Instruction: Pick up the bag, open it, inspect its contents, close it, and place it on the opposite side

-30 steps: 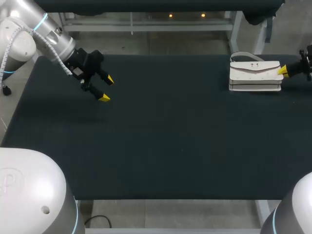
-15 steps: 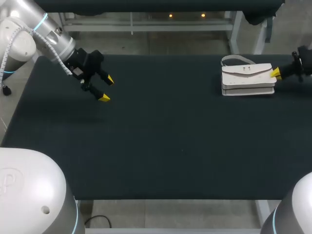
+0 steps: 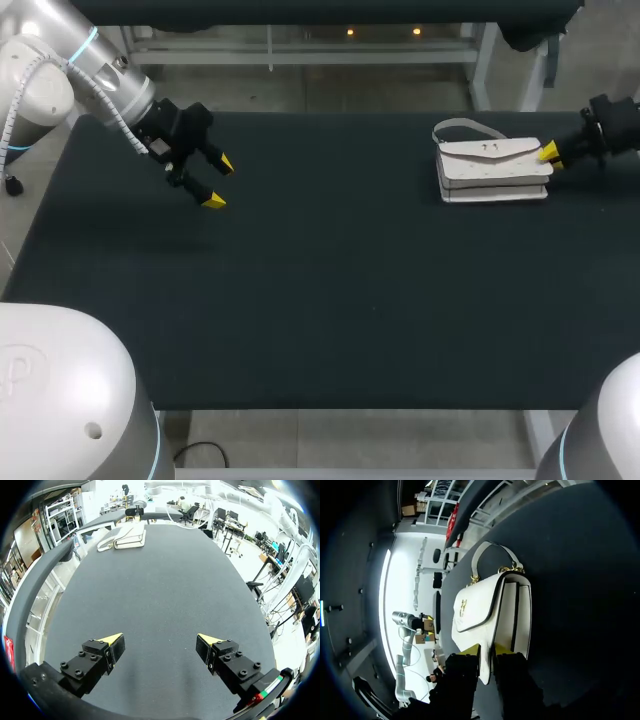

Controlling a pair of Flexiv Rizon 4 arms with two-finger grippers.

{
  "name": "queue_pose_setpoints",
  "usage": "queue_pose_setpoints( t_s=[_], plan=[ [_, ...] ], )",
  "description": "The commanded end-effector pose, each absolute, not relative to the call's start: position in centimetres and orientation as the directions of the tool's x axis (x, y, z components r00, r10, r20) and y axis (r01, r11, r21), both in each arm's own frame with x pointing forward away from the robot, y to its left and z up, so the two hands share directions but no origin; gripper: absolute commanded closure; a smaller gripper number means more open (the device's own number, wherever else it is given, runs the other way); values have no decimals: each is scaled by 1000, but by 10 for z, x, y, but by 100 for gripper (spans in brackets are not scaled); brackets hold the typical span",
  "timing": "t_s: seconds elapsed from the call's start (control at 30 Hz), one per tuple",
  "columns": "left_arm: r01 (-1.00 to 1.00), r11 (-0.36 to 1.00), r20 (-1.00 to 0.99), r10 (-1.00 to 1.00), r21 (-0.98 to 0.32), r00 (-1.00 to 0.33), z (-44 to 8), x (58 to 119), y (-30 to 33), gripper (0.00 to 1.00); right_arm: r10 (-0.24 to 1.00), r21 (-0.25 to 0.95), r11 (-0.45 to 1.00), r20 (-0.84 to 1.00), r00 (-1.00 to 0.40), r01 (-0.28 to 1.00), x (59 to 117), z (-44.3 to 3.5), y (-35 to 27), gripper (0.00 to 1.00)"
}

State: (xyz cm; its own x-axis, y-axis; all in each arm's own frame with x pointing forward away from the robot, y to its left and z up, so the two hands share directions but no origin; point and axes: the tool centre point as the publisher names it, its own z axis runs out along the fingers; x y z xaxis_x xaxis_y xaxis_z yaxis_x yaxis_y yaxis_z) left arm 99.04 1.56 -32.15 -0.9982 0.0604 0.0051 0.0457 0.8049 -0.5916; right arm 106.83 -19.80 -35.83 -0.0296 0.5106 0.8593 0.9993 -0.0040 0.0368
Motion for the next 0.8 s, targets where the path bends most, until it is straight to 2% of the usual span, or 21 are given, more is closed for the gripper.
queue_pose_setpoints(
  t_s=[0.03,0.27,0.8],
  plan=[
    [46,804,4,60,-593,-998,-322,990,15,0,500,-132,274,866,-24,953,1076,-360,-205,63],
    [46,804,4,60,-593,-998,-322,990,15,0,511,-151,279,860,-13,948,1080,-363,-209,57],
    [46,804,4,60,-593,-998,-322,990,15,0,569,-230,353,822,-13,907,1081,-365,-209,68]
  ],
)
